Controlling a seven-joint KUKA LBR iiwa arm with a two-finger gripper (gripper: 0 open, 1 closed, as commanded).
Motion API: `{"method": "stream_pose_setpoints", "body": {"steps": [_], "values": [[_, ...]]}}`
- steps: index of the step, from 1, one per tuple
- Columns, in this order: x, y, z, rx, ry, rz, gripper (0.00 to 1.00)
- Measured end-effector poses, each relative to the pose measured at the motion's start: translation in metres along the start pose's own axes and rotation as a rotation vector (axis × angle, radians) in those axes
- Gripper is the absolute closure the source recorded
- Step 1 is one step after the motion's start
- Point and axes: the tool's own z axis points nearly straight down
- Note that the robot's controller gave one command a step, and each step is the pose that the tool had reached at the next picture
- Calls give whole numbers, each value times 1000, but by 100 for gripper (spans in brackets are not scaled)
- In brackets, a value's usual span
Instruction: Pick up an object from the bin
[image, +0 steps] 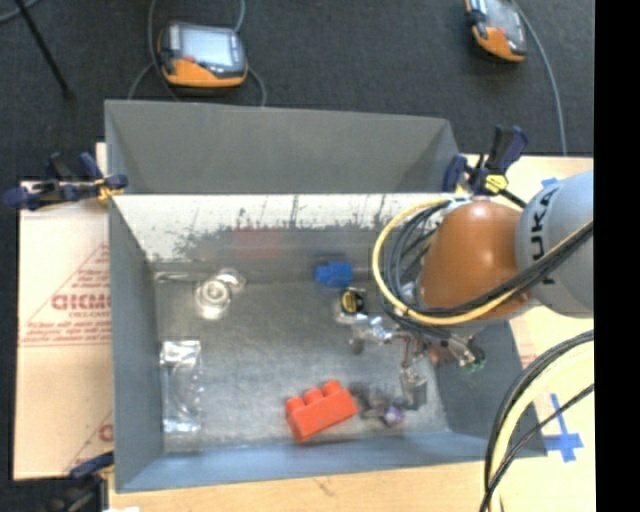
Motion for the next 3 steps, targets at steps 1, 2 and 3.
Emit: {"method": "stream_pose_setpoints", "body": {"steps": [1, 2, 3], "values": [[33, 24, 26, 3, -2, -405, 0], [33, 24, 26, 3, -3, -407, 100], [-4, -1, -80, 11, -11, -406, 100]]}}
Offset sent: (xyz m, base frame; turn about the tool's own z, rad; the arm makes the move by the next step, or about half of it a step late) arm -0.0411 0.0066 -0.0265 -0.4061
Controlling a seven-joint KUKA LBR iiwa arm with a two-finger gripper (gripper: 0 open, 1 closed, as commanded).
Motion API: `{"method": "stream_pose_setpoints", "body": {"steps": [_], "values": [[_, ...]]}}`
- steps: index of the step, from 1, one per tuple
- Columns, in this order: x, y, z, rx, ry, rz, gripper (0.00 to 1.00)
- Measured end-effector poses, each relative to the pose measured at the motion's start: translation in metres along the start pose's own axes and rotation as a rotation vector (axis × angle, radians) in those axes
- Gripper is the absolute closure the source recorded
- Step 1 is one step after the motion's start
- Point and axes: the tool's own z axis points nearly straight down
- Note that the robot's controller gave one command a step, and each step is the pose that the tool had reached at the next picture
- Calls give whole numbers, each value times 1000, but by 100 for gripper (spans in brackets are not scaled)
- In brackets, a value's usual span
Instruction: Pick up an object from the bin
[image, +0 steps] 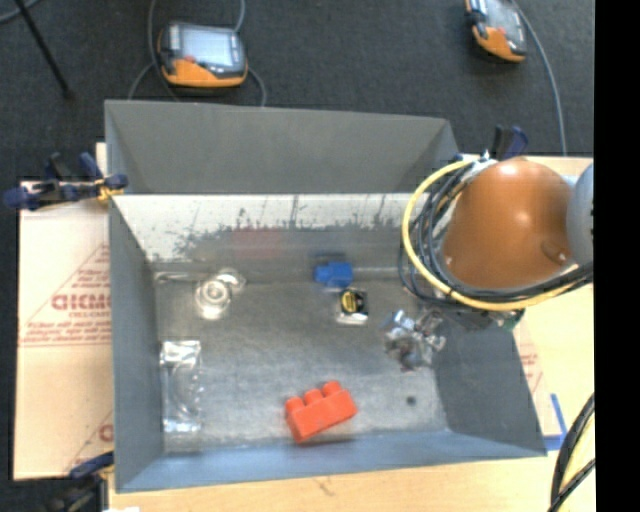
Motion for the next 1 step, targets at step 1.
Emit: {"method": "stream_pose_setpoints", "body": {"steps": [1], "values": [[-8, -16, -72, 0, 0, -18, 100]]}}
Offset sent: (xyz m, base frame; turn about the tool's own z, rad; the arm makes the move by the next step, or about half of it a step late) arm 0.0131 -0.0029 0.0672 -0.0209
